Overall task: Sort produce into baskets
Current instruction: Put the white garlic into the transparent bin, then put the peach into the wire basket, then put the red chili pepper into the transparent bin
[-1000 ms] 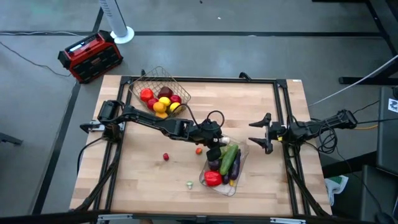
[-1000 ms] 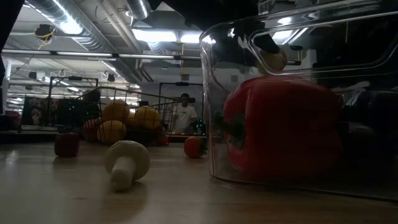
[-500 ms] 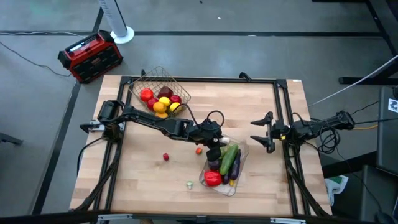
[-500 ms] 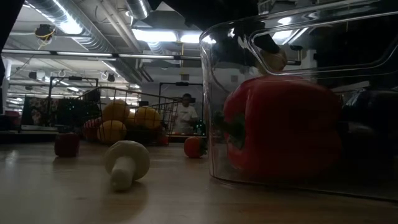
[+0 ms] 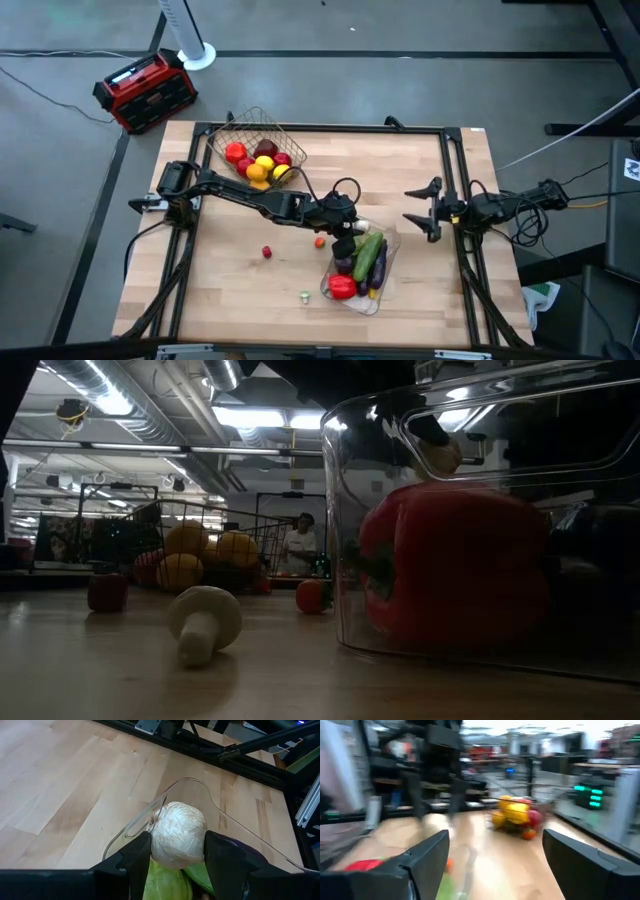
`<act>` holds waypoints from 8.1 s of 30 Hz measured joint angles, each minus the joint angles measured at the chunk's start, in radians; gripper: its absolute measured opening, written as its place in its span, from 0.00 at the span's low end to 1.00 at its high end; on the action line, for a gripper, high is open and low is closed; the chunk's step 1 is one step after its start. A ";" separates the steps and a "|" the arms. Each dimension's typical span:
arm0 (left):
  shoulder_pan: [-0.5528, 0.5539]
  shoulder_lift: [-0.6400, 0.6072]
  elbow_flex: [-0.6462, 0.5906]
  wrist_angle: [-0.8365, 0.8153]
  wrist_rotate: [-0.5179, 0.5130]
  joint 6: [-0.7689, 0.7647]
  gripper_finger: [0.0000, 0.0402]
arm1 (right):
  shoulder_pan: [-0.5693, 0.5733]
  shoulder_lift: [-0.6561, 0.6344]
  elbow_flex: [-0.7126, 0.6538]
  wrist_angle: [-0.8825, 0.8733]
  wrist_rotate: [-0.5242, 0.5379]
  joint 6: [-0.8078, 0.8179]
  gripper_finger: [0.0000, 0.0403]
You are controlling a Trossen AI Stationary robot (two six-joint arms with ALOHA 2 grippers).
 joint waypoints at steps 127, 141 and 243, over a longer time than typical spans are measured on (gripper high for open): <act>-0.066 0.150 0.000 -0.545 -0.033 0.362 0.59 | -0.425 -0.004 -0.014 -0.022 -0.472 -0.023 0.79; -0.066 0.144 0.000 -0.546 -0.033 0.358 0.28 | -0.425 -0.004 -0.014 -0.022 -0.472 -0.023 0.79; -0.307 -0.382 -0.610 -0.465 0.062 -1.350 0.61 | -0.425 -0.003 -0.014 -0.022 -0.472 -0.023 0.79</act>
